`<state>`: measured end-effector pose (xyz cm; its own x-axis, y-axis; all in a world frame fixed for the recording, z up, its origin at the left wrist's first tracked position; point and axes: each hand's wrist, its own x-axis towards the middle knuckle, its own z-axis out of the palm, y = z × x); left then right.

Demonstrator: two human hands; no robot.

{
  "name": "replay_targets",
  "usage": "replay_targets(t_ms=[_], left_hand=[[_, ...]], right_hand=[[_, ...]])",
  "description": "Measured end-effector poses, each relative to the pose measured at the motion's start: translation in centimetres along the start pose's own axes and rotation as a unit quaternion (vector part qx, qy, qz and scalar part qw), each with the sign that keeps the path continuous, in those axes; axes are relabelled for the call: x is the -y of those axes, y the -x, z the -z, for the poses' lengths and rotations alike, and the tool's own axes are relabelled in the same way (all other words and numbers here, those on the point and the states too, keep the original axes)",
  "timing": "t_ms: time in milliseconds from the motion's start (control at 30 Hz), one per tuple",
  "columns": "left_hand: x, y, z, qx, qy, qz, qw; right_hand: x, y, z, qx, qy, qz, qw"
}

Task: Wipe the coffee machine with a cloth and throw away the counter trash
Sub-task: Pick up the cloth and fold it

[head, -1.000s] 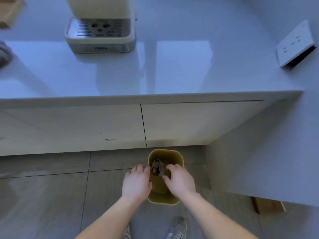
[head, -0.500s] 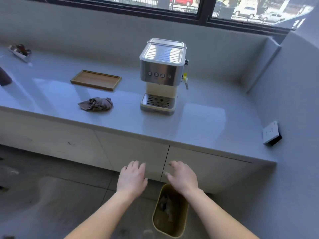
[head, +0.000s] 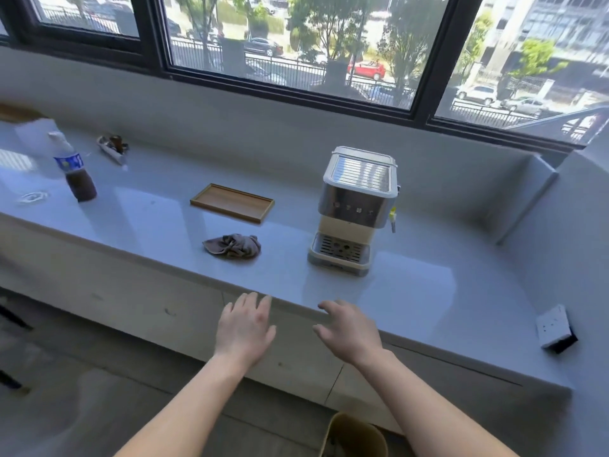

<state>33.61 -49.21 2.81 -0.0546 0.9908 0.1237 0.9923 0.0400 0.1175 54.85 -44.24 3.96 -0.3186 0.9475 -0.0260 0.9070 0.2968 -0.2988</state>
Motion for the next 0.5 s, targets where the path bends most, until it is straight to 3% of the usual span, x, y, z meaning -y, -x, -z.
replay_targets(t_ms=[233,500], left_hand=[[8.0,-3.6,3.6,-0.022,0.022,0.008,0.999],[13.7,-7.4,5.4,-0.006,0.012,0.009,1.000]], right_hand=[[7.4,-4.2,0.6,-0.045,-0.030,0.002,0.999],[13.1,-10.0,0.4,-0.023,-0.024,0.021,0.999]])
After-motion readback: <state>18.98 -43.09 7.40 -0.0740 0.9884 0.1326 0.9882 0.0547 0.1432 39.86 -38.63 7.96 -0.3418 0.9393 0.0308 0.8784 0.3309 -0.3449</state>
